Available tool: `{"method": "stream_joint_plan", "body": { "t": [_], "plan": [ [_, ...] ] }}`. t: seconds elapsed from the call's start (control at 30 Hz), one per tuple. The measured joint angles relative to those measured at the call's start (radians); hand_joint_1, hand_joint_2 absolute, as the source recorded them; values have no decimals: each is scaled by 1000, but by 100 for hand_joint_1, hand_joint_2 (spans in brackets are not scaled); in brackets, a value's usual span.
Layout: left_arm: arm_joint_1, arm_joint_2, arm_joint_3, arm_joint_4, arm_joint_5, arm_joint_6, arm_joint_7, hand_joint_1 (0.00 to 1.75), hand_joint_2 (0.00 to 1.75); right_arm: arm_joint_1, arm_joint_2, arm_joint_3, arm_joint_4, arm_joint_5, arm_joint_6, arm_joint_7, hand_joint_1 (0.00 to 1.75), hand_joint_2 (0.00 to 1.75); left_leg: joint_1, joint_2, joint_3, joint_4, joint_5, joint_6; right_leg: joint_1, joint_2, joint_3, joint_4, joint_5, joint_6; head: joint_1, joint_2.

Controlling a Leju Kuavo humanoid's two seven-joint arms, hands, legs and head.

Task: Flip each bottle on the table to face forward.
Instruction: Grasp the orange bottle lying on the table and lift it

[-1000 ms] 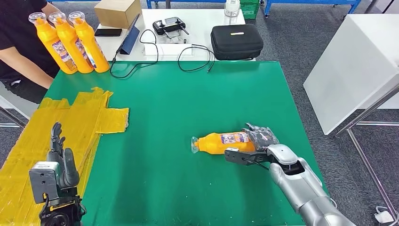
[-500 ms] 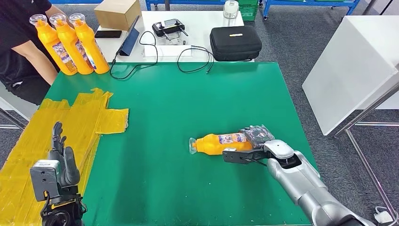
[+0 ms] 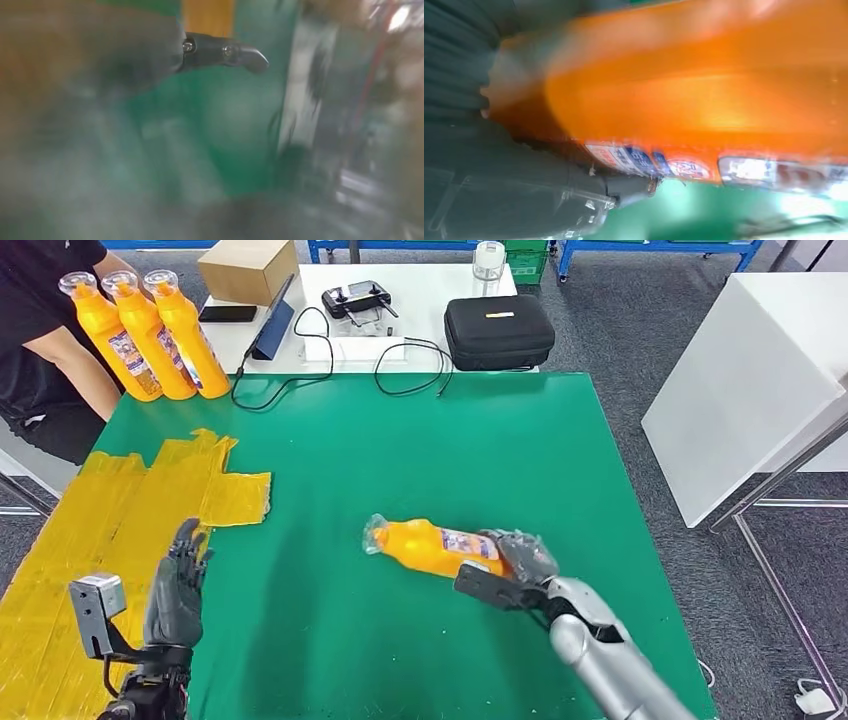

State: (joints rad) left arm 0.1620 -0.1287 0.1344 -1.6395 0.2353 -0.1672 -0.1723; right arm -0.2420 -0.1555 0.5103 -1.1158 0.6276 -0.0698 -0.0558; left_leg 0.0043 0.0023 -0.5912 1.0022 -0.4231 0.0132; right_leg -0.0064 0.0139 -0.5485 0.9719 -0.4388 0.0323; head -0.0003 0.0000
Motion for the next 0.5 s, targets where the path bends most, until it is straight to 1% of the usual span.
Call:
{"method": "stream_joint_plan", "body": {
  "t": [0.07, 0.13, 0.2, 0.3, 0.37, 0.5],
  "plan": [
    [31, 0, -10, 0, 77, -53, 22, 0, 175, 93, 45, -26, -116, -61, -41, -26, 175, 175, 0, -1, -5, 0, 0, 0, 0, 0, -5, 0, 0, 0, 0, 0],
    [52, 0, -23, 0, 101, -65, 29, 0, 175, 155, 85, -33, -204, -93, -79, -40, 175, 175, 1, -1, -9, 0, 0, 0, 1, 0, -9, 0, -1, -1, 0, 0],
    [63, 0, -36, 0, 107, -63, 31, 0, 175, 192, 111, -34, -261, -107, -101, -45, 175, 175, 1, -1, -10, 0, 0, 0, 1, 0, -10, 0, -1, -1, 0, 0],
    [66, 0, -48, 0, 118, -61, 33, 0, 175, 220, 129, -41, -307, -137, -111, -61, 175, 175, 0, -1, -11, 0, 0, 0, 0, -1, -10, 0, -2, 1, 0, 0],
    [68, 0, -59, 0, 131, -70, 35, 0, 175, 229, 147, -46, -322, -185, -115, -89, 175, 175, 0, -1, -11, 0, 0, 0, -1, -1, -10, 0, -2, 1, 0, 0],
    [66, 0, -123, 0, 160, -83, 37, 0, 175, 218, 199, -37, -323, -273, -142, -128, 175, 175, -1, -1, -11, 0, 0, 0, -2, -1, -10, 0, -2, 1, 0, 0]
  ]
}}
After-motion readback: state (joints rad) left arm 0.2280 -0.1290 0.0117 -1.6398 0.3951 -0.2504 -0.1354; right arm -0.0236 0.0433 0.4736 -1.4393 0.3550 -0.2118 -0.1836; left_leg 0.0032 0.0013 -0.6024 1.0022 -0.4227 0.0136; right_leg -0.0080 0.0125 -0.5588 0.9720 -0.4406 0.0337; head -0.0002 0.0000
